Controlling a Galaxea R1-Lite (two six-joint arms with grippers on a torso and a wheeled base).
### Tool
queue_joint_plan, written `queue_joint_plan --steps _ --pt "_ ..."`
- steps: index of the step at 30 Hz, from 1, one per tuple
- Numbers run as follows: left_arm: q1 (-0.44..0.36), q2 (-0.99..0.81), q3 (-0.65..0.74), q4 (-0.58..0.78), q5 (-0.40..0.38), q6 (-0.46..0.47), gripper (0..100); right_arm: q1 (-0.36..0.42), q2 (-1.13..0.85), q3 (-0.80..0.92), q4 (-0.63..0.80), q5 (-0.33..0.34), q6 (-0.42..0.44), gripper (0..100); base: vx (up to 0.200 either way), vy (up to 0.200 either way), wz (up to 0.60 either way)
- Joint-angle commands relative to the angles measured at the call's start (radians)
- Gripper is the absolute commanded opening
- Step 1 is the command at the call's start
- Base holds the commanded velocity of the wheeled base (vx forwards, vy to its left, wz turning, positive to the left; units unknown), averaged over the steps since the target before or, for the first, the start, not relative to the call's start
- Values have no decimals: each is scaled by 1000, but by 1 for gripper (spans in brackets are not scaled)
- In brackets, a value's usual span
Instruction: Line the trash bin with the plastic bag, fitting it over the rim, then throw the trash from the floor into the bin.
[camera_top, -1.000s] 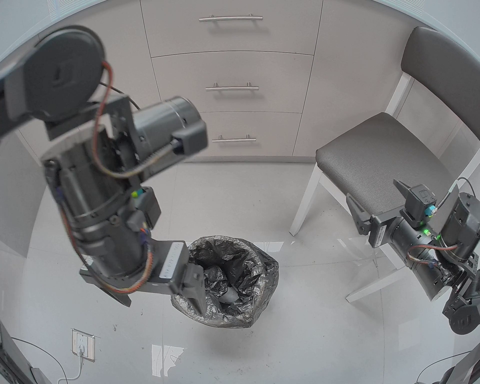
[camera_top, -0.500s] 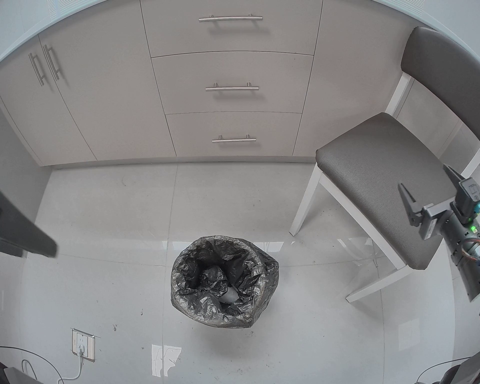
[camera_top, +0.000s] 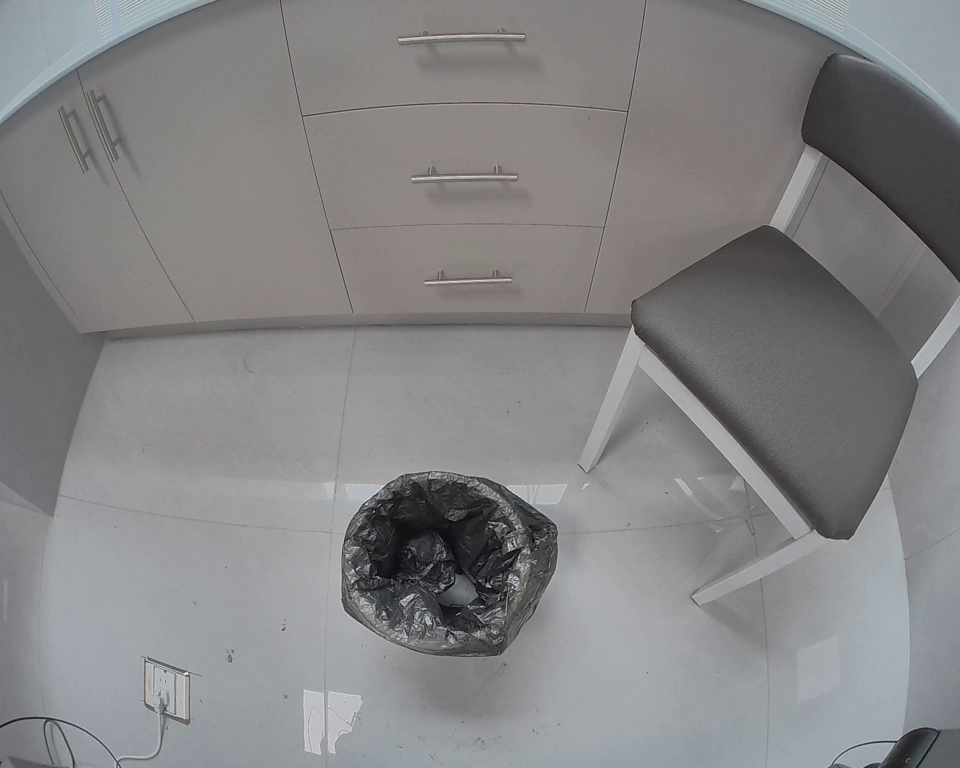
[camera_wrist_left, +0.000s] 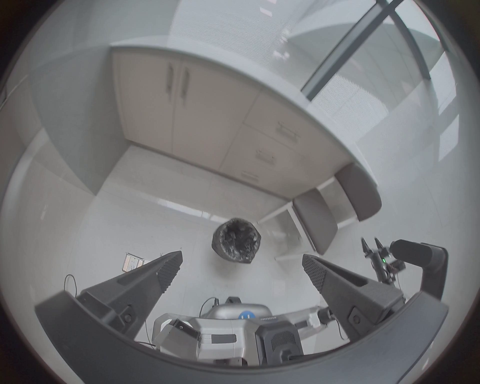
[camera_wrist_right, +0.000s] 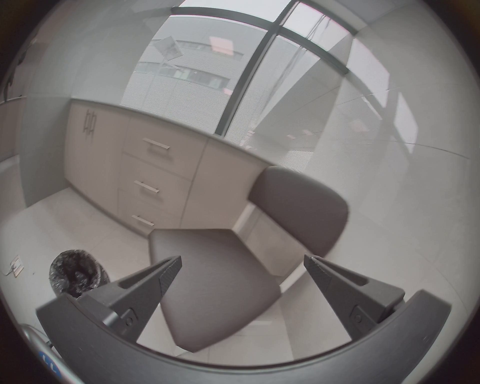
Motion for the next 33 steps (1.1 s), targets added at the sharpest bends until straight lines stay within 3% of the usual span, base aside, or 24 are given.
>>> queue_joint_plan --steps 1,6,7,8,9,11,12,13,16,20,27,30,32,33 --pt "172 -245 41 5 6 12 100 -154 -315 -74 137 -3 2 100 0 0 0" --pt "292 -352 100 -1 -23 18 100 -216 -415 -134 209 -4 42 100 0 0 0" --pt "356 -412 145 -4 -65 24 100 -244 -455 -162 266 -4 54 100 0 0 0" --pt "356 -412 145 -4 -65 24 100 -244 -455 -162 266 -4 54 100 0 0 0" --pt "424 -483 208 -17 -91 43 100 -267 -495 -188 330 -3 66 100 0 0 0" --pt "450 -552 284 -44 -95 77 100 -282 -530 -198 381 -1 72 100 0 0 0" --pt "450 -552 284 -44 -95 77 100 -282 -530 -198 381 -1 72 100 0 0 0" --pt "456 -644 396 -124 -89 116 100 -302 -570 -198 430 0 75 100 0 0 0" --pt "461 -743 558 -251 -69 133 100 -319 -608 -191 476 0 85 100 0 0 0" --pt "453 -851 731 -336 35 139 100 -319 -608 -206 490 -4 164 100 0 0 0" --pt "467 -921 962 -478 46 205 100 -319 -608 -215 515 -1 186 100 0 0 0" --pt "468 -921 1116 -618 51 196 100 -319 -608 -215 524 -1 187 100 0 0 0" --pt "468 -921 1269 -814 55 189 100 -319 -608 -220 522 -3 189 100 0 0 0" --pt "468 -921 1269 -814 55 189 100 -319 -608 -220 522 -3 189 100 0 0 0"
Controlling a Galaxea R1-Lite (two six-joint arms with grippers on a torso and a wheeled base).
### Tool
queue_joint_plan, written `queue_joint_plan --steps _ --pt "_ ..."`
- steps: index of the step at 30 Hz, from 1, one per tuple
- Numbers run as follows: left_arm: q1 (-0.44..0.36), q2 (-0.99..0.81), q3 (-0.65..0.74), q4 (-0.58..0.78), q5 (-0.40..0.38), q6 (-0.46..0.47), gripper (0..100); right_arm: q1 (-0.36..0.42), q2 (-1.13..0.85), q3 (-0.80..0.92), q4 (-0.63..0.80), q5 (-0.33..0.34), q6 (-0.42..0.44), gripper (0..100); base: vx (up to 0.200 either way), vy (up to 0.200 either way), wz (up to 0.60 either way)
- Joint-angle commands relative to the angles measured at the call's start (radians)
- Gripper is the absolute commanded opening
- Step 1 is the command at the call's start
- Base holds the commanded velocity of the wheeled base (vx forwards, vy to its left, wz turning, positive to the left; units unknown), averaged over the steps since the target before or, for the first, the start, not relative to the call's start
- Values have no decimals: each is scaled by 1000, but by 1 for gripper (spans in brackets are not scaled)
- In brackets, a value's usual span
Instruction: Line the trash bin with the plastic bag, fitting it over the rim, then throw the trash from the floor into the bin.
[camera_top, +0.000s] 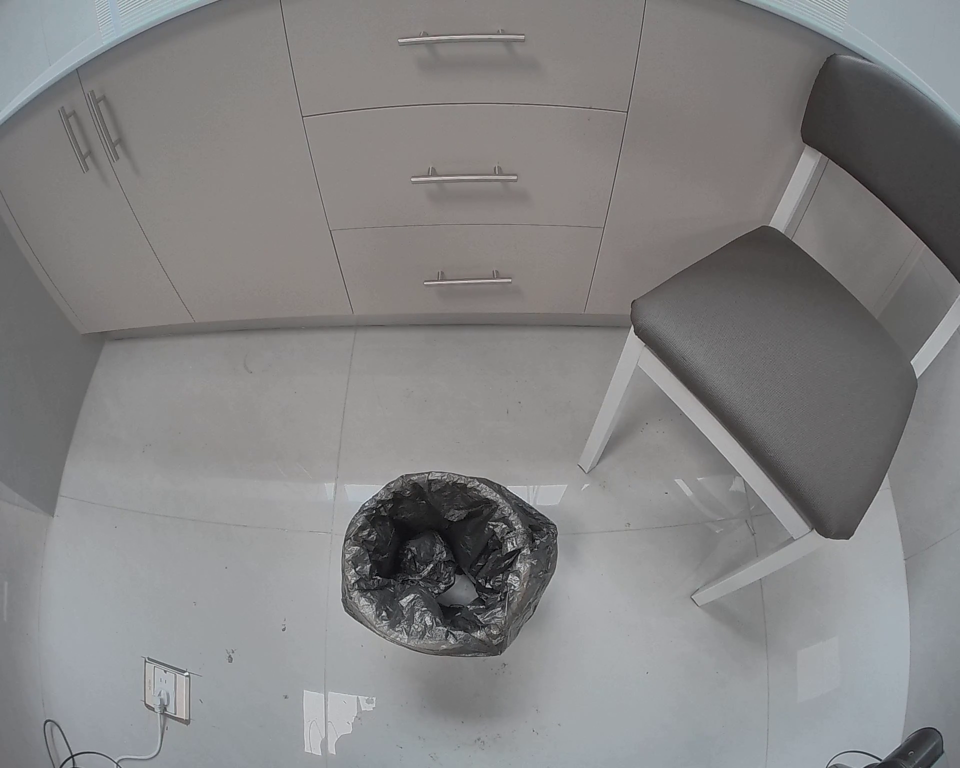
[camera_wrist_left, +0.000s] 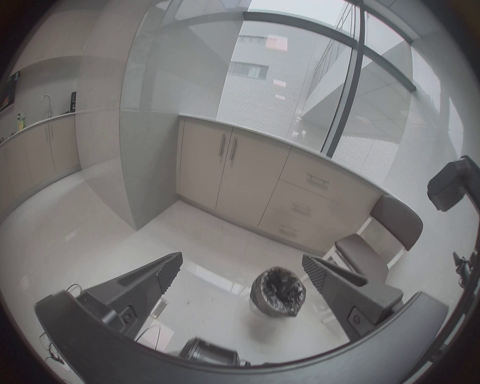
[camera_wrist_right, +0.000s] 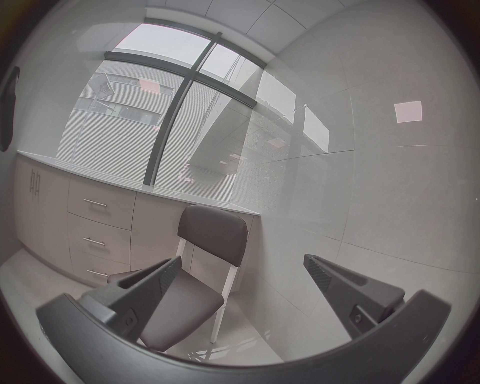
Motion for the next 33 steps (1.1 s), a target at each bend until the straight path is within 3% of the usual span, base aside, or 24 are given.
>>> queue_joint_plan --steps 1,3,4,5,7,10,11,16,19,21,23,26,30,33 --pt "9 -62 416 -415 23 15 100 -6 -11 -30 23 -1 13 100 0 0 0" --pt "9 -62 554 -568 34 34 100 -26 -11 -50 47 3 9 100 0 0 0" --pt "9 -62 564 -579 35 35 100 -29 -11 -52 49 3 9 100 0 0 0" --pt "9 -62 693 -711 49 92 100 -46 -11 -79 95 12 9 100 0 0 0" --pt "9 -62 811 -841 64 158 100 -48 -8 -106 135 26 10 100 0 0 0" --pt "9 -62 897 -940 72 213 100 -48 -2 -122 156 30 12 100 0 0 0" --pt "9 -62 994 -1061 70 314 100 -48 18 -150 162 30 12 100 0 0 0" --pt "9 -62 994 -1047 51 337 100 -52 50 -199 175 32 10 100 0 0 0" --pt "9 -62 992 -1036 -71 323 100 -92 35 -196 228 42 6 100 0 0 0" --pt "9 -62 988 -1022 -101 299 100 -103 -5 -187 273 72 10 100 0 0 0" --pt "9 -62 986 -1013 -100 297 100 -103 -66 -173 322 137 13 100 0 0 0" --pt "9 -62 985 -1016 -94 297 100 -86 -106 -164 379 176 21 100 0 0 0" --pt "9 -62 983 -1016 -91 202 100 -84 -106 -155 403 205 158 100 0 0 0" --pt "9 -62 986 -1019 -69 242 100 -86 -106 -35 399 294 248 100 0 0 0"
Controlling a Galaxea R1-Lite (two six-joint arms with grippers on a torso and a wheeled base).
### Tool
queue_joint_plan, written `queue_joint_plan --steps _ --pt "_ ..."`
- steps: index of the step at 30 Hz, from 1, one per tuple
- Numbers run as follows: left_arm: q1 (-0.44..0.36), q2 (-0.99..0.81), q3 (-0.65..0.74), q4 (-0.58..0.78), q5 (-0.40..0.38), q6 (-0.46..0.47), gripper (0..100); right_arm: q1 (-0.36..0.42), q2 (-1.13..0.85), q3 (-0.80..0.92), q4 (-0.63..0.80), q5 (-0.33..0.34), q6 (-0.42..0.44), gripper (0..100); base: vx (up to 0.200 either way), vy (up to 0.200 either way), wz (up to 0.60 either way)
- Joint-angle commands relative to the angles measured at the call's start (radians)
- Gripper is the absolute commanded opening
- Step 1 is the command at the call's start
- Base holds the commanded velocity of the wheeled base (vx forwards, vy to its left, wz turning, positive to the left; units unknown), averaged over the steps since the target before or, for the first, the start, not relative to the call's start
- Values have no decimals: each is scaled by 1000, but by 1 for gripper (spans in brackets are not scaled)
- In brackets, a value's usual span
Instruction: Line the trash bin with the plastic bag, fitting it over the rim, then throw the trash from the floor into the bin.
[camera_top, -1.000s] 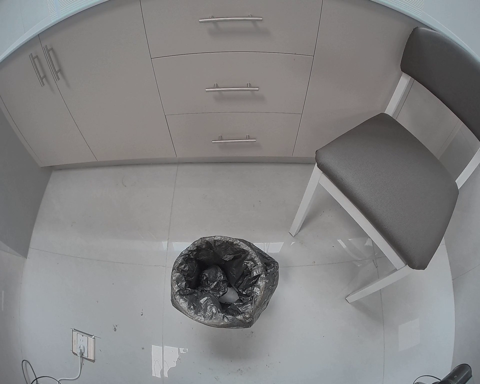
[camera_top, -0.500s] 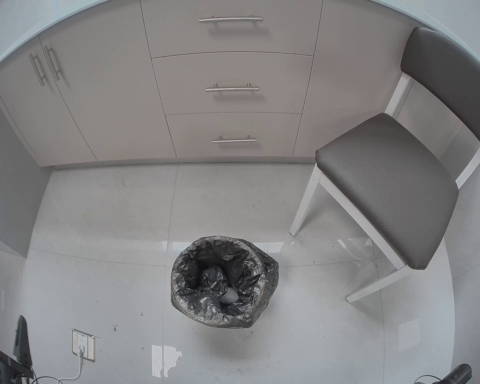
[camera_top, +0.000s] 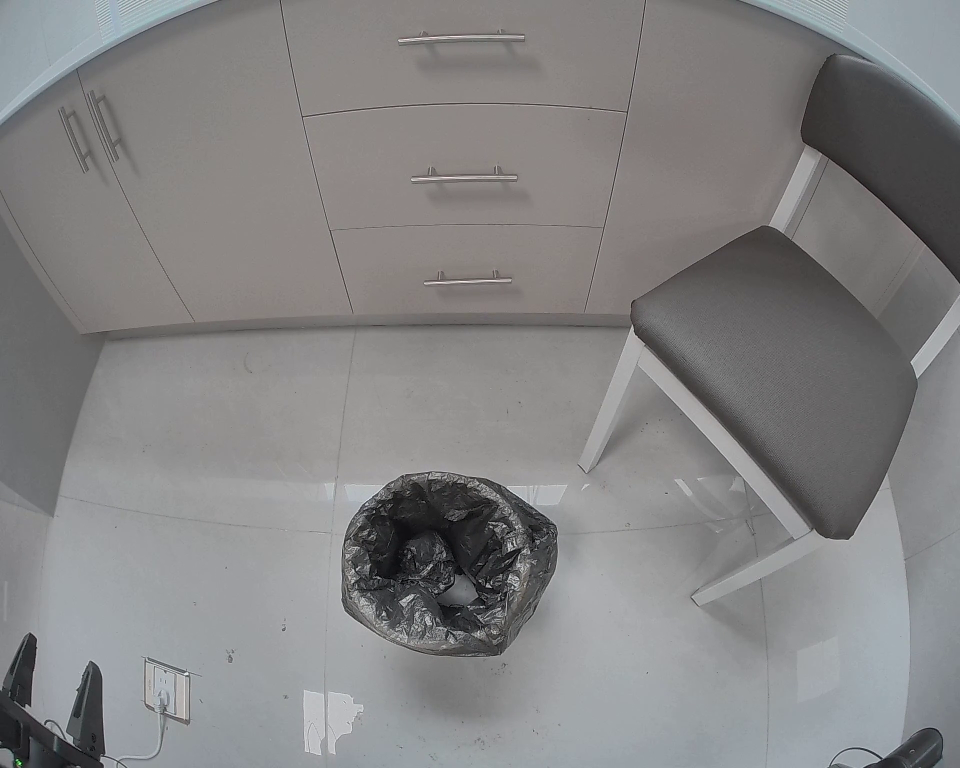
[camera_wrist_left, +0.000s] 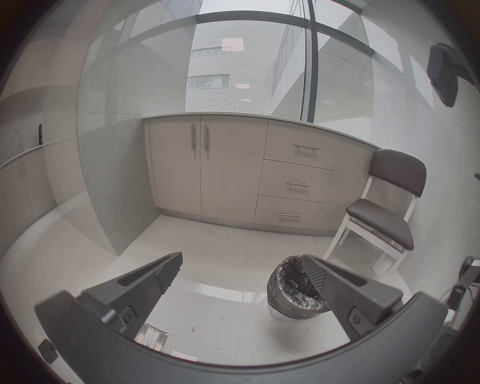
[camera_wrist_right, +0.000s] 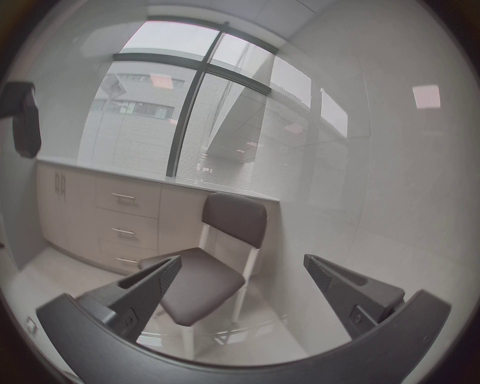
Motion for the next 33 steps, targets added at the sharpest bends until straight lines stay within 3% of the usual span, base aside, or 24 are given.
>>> queue_joint_plan --steps 1,2,4,8,10,11,16,20,24,30,33 --pt "0 -11 15 -6 46 14 100 2 -32 152 -14 122 100 100 0 0 0" --pt "0 -11 17 -3 87 48 100 3 -32 203 -35 183 110 100 0 0 0" --pt "0 -11 17 -2 89 59 100 3 -32 304 -54 272 155 100 0 0 0" --pt "0 -11 13 7 83 40 100 2 -32 567 -170 280 175 100 0 0 0" --pt "0 -11 13 7 83 40 100 2 -32 709 -297 280 146 100 0 0 0" --pt "0 -11 13 6 83 40 100 2 -32 835 -448 280 86 100 0 0 0" --pt "-2 -11 13 11 70 63 100 0 -32 835 -437 299 57 100 0 0 0" --pt "-2 -11 12 61 -55 155 100 0 -32 834 -437 351 58 100 0 0 0" --pt "-2 -11 12 61 -52 134 100 2 -32 835 -437 323 73 100 0 0 0" --pt "-2 -11 13 58 -31 126 100 2 -32 835 -420 322 210 100 0 0 0" --pt "-2 -11 17 54 -28 128 100 2 -32 835 -419 325 201 100 0 0 0"
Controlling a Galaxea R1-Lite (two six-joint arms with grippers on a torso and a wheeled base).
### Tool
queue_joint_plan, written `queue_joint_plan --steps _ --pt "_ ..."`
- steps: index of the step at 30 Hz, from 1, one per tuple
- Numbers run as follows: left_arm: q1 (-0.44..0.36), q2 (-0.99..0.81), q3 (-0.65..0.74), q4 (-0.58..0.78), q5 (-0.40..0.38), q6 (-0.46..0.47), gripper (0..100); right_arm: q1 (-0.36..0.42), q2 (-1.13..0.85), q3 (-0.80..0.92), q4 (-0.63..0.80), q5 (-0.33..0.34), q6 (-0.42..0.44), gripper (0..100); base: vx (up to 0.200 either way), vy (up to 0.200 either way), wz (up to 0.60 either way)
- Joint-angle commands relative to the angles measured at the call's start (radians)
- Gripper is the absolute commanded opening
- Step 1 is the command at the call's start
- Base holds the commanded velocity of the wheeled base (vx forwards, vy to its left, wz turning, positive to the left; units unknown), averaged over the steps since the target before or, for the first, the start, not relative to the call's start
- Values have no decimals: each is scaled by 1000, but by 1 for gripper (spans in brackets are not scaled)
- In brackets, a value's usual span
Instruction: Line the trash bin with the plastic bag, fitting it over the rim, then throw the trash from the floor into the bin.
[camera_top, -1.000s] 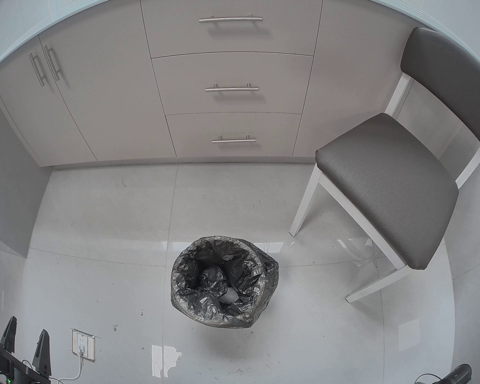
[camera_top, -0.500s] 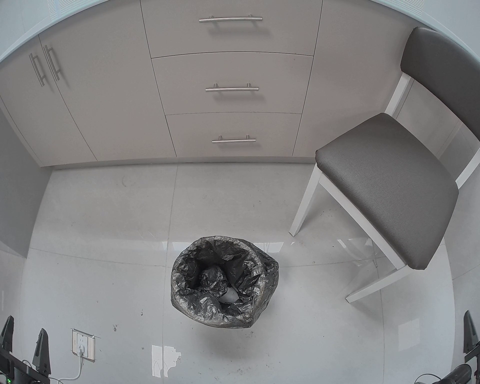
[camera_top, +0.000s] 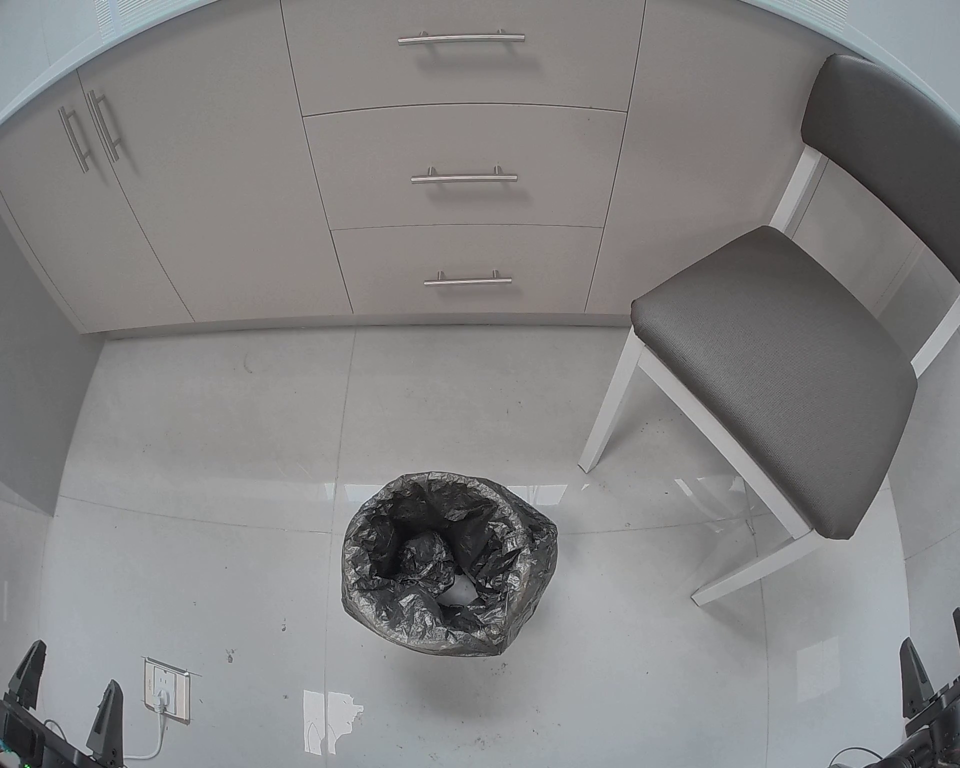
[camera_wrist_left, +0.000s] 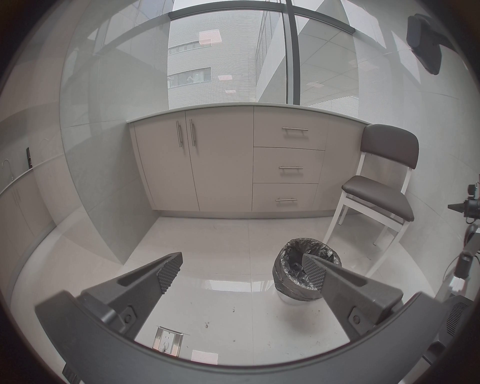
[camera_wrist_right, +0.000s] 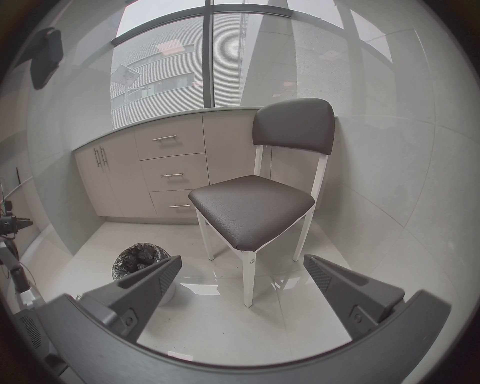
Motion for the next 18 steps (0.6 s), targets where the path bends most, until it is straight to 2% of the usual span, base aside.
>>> queue_joint_plan --steps 1,5,18 --pt "-1 -13 16 -5 4 4 100 -1 -15 18 10 6 -15 100 0 0 0" --pt "-1 -13 16 -7 4 1 100 -1 -15 18 40 41 -65 100 0 0 0" --pt "1 -13 16 -8 3 2 100 0 -15 18 41 46 -37 100 0 0 0"
